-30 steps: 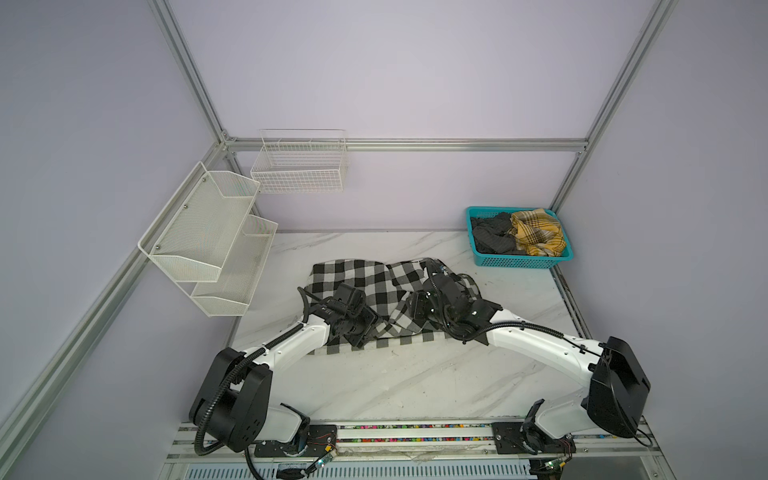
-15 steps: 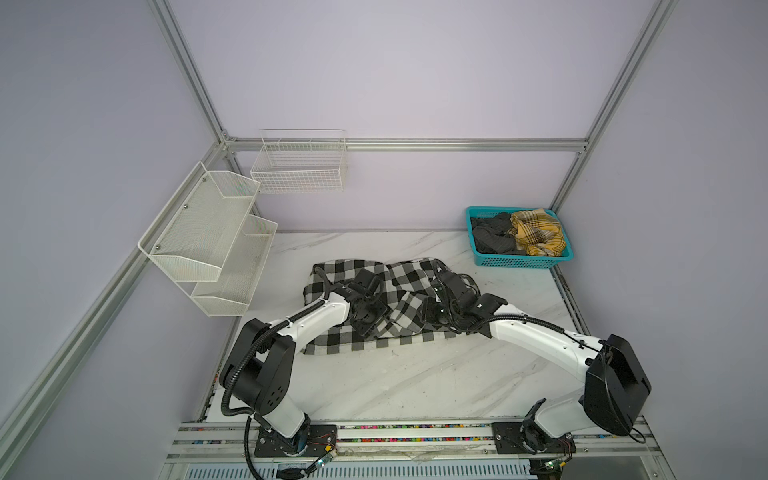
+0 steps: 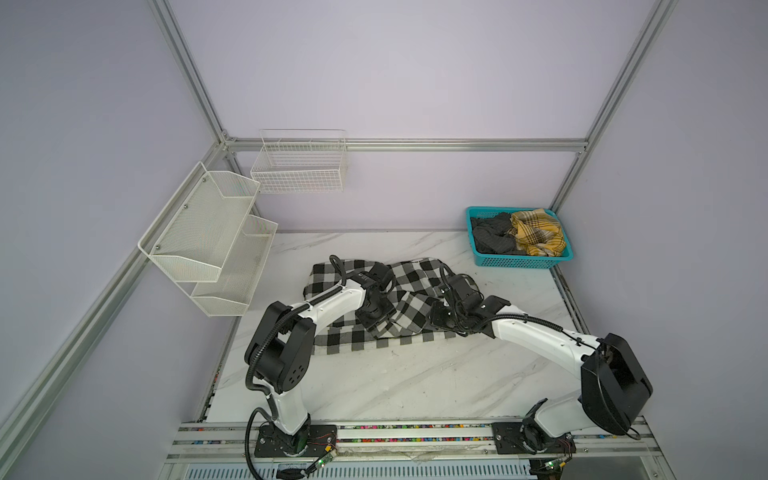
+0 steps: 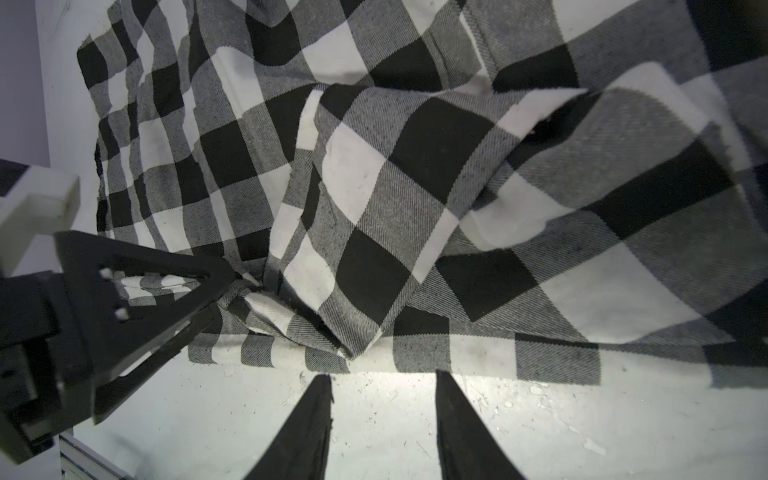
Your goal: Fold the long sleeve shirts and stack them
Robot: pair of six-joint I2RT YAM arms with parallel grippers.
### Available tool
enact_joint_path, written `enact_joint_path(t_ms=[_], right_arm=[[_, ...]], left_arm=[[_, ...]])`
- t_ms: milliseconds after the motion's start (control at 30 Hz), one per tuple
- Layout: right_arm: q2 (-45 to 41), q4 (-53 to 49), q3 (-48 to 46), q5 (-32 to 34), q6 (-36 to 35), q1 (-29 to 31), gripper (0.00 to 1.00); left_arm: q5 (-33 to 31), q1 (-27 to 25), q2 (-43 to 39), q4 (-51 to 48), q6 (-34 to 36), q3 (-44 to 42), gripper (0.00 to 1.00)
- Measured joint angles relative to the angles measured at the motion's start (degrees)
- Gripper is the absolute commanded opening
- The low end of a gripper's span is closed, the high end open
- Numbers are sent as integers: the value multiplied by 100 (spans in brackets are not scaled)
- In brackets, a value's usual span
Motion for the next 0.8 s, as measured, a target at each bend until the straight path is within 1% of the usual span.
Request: enact_joint_path(t_ms=[67, 133, 167, 267, 300, 367, 467, 567, 667, 800], right_arm=[[-9, 0, 0, -35, 0, -26, 43], [-24, 0, 0, -55, 2, -59, 43], [-26, 0, 0, -68, 7, -63, 43], [-39, 2, -13, -101, 24, -85, 43], [-52, 0, -26, -111, 37, -107, 43], [-70, -11, -37, -168, 63, -170, 45], [-79, -15, -37, -306, 133, -337, 54], [-103, -31, -37, -514, 216, -640, 62], [-192, -26, -37, -791, 282, -986, 70], [-286, 24, -33, -1145, 391, -1231, 71]], left_arm=[[-2, -2, 92, -48, 13, 13, 51], [0, -2, 155, -94, 17, 68, 42], [2, -2, 166, -94, 24, 94, 35], [0, -2, 168, -98, 57, 192, 5], [-2, -4, 168, -98, 76, 229, 0], [-22, -4, 166, -103, 144, 293, 0], [-116, -4, 92, -212, 341, 374, 0], [-345, -4, -337, -409, 686, 378, 0], [-634, -4, -1342, -446, 1080, 339, 0], [-796, 13, -3108, -87, 1478, -168, 0]])
